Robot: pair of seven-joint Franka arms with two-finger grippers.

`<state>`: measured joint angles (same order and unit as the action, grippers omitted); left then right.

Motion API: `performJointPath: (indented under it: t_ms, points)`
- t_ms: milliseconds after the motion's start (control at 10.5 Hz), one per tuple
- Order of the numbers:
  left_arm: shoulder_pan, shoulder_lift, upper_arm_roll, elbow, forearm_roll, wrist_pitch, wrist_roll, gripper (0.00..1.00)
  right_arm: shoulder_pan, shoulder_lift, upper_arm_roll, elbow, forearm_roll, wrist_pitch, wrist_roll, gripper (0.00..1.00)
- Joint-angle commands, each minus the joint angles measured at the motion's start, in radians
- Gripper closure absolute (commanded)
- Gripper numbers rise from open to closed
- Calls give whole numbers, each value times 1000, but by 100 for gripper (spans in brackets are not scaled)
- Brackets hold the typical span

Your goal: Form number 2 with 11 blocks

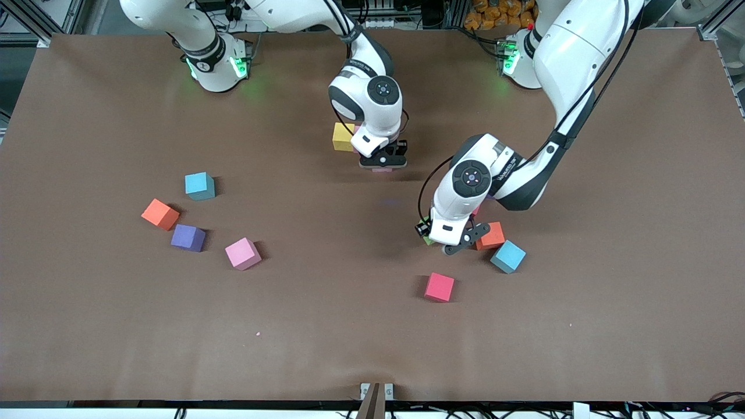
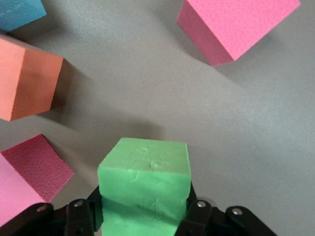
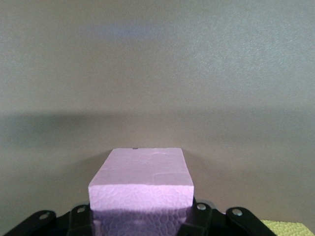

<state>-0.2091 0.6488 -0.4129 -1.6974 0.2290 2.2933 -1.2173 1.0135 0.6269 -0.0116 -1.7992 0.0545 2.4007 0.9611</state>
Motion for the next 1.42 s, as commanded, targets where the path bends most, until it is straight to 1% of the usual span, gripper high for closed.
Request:
performJointPath:
  t_ms: [0, 95, 379, 664, 948, 1043, 1232, 1327]
  points:
    - [-27, -1, -1, 15, 19, -34, 28, 65, 14, 13, -5, 12, 10, -12, 18, 14]
    - [-27, -6, -1, 13, 19, -35, 32, 65, 16, 10, -5, 14, 10, -12, 18, 0]
    - [-39, -8, -6, 13, 19, -55, 47, 65, 2, -12, -8, 18, 10, -12, 8, 0]
    - [-61, -11, -9, 13, 19, -103, 94, 65, -33, -45, -11, 21, 10, -14, -1, 0]
    - [-70, -8, -9, 12, 19, -110, 93, 65, -81, -79, -11, 23, 8, -76, -51, 0]
    - [-85, -5, -9, 12, 19, -110, 91, 65, -105, -85, -13, 23, 7, -112, -82, 0]
    - [-127, 8, -7, 12, 15, -110, 82, 66, -148, -99, -14, 14, -1, -130, -145, 0]
    - [-140, 9, -7, 8, 15, -110, 82, 66, -167, -104, -16, 14, -8, -173, -175, 0]
